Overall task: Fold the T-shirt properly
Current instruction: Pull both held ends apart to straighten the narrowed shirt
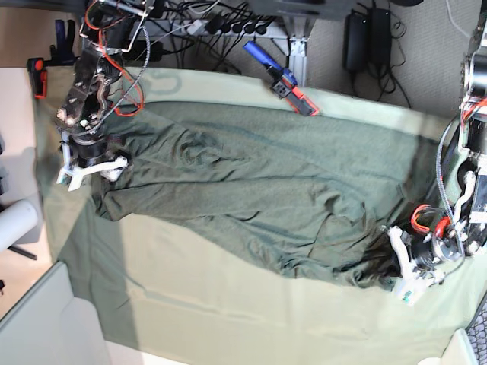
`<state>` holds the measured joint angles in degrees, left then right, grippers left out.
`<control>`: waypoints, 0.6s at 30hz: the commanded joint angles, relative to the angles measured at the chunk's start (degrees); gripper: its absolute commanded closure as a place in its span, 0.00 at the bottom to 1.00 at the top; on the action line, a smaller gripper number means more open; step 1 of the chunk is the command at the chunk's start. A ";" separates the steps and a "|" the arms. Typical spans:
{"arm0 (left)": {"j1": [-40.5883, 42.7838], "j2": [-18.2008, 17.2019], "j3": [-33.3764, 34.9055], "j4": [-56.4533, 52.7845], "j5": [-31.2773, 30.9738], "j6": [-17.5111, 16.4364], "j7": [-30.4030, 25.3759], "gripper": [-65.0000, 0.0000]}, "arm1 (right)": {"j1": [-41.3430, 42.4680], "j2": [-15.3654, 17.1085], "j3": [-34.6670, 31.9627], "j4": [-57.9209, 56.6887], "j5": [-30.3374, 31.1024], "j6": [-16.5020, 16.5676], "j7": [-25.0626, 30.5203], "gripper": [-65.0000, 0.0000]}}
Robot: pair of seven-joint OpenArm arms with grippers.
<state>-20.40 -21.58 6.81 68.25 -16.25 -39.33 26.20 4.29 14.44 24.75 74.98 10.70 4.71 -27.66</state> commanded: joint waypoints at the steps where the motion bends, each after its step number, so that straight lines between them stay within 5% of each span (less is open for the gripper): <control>1: -0.96 -1.38 -0.42 2.51 -0.81 -0.67 -1.31 1.00 | 0.94 1.01 0.24 0.92 0.04 0.15 1.31 0.33; 18: 10.97 -8.39 -1.01 19.61 1.62 -0.67 -1.36 1.00 | 1.29 3.56 0.26 0.92 0.22 0.09 2.56 0.33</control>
<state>-8.21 -29.04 6.44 86.78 -14.11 -39.77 26.15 4.45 16.78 24.71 74.98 10.74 4.71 -26.65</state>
